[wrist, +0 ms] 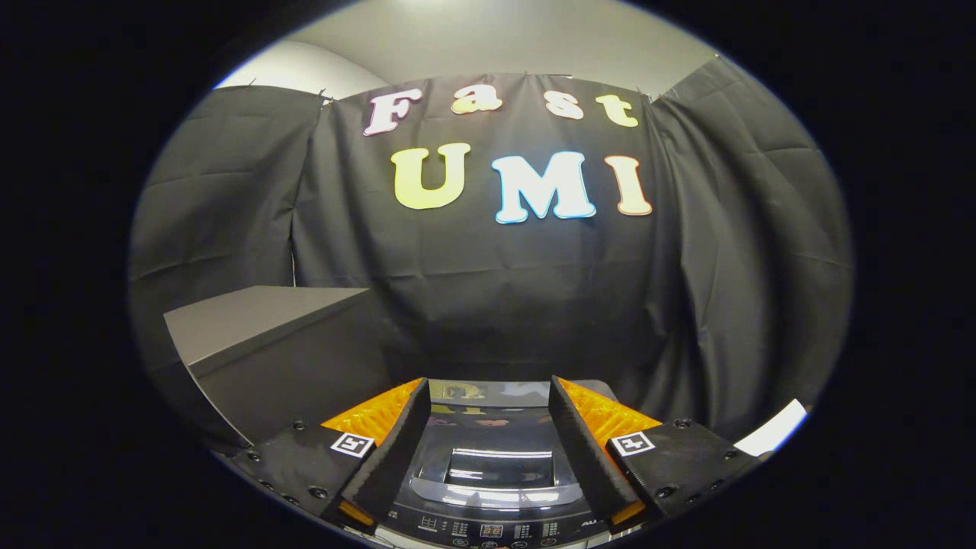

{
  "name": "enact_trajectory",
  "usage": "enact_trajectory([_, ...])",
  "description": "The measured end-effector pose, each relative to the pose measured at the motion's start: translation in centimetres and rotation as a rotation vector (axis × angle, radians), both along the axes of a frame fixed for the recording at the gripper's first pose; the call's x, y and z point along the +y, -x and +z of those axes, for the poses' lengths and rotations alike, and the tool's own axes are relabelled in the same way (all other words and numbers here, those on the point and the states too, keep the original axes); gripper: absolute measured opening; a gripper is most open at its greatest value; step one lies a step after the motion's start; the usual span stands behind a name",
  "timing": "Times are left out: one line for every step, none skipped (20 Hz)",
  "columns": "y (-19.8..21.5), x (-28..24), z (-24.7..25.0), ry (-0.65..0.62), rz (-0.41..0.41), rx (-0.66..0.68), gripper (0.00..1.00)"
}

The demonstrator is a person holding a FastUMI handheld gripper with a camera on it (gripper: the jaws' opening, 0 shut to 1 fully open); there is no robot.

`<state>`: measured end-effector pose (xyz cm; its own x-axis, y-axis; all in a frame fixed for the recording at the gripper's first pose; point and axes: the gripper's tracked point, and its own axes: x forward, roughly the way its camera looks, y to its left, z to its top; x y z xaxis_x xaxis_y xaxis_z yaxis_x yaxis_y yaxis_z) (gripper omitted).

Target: Put the clothes into the washing machine and then close the washing machine lid.

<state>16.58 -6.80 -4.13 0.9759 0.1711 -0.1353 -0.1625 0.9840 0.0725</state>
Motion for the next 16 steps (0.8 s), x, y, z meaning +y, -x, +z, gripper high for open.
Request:
enact_trajectory([0.8,0.0,0.6,-0.007,-0.001,-0.011,0.97])
enact_trajectory([1.5,-0.2,1.2,-0.009,-0.009,-0.021,0.97])
enact_trajectory([2.2,-0.4,1.7,-0.012,-0.018,-0.028,0.97])
enact_trajectory([3.2,-0.5,2.0,-0.017,-0.026,-0.033,0.97])
enact_trajectory([4.2,-0.5,2.4,-0.024,-0.033,-0.037,0.97])
enact_trajectory([5.2,-0.5,2.7,-0.025,-0.042,-0.04,0.97])
enact_trajectory([6.3,-0.5,3.0,-0.022,-0.047,-0.046,0.97])
enact_trajectory([7.3,-0.4,3.4,-0.015,-0.049,-0.054,0.97])
enact_trajectory([8.4,-0.4,3.6,-0.004,-0.051,-0.064,0.97])
enact_trajectory([9.5,-0.5,3.8,0.006,-0.057,-0.071,0.97])
enact_trajectory([10.5,-0.5,3.9,0.008,-0.062,-0.076,0.97])
enact_trajectory([11.3,-0.4,3.9,0.007,-0.066,-0.078,0.97])
enact_trajectory([12.1,-0.5,3.9,0.008,-0.072,-0.081,0.97])
enact_trajectory([12.9,-0.5,4.0,0.01,-0.079,-0.084,0.97])
enact_trajectory([13.6,-0.4,4.2,0.01,-0.082,-0.088,0.97])
enact_trajectory([14.2,-0.3,4.4,0.009,-0.085,-0.095,0.97])
